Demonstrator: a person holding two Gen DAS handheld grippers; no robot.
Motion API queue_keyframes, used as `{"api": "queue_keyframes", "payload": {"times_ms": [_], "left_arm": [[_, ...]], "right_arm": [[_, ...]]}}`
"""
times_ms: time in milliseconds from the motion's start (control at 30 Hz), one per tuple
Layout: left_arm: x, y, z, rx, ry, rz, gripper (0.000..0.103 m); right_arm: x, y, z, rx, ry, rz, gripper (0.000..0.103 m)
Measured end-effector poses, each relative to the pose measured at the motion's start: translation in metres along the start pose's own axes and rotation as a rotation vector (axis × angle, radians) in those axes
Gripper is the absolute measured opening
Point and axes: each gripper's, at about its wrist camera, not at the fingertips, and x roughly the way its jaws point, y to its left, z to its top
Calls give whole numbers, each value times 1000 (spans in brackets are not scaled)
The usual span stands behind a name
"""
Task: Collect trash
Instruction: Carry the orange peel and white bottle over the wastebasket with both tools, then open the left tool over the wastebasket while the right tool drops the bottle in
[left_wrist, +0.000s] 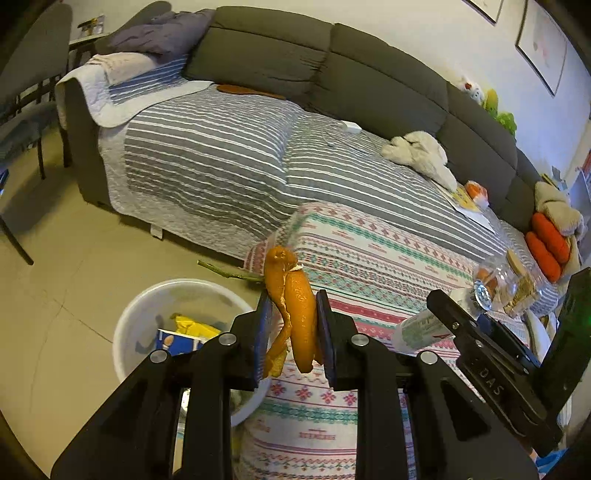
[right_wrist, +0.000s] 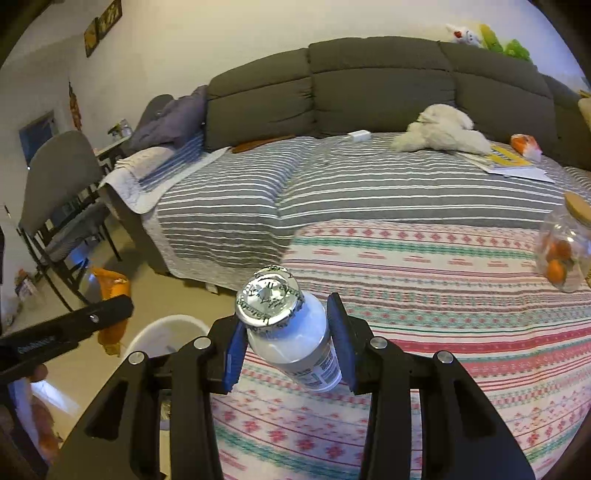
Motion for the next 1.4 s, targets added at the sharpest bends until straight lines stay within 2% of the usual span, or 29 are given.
{"api": "queue_keyframes", "payload": {"times_ms": [267,433,500,567,867,967,1067,1300,1400], "left_arm": [[-1,39,7,-74,-5,42,23],[8,61,10,-118,39,56,26],[10,71,10,-149,52,62,37],[7,79,11,-168,42,76,52],[-18,102,21,-225,-34,122,54],[-26,107,23,-214,-65,175,55],[-42,111,26,-194,-128,245,68],[-61,124,29,-185,-186,355,70],[-66,128,30,-195,-206,412,77]], "right_arm": [[8,32,6,-14,0,57,41],[15,48,9,-14,7,83,41],[19,56,9,-18,10,90,41],[22,63,8,-22,15,98,41],[37,94,2,-48,41,124,41],[42,101,2,-50,47,135,41],[48,112,2,-60,52,147,41],[68,135,0,-74,70,174,41],[74,142,-1,-75,76,181,41]]}}
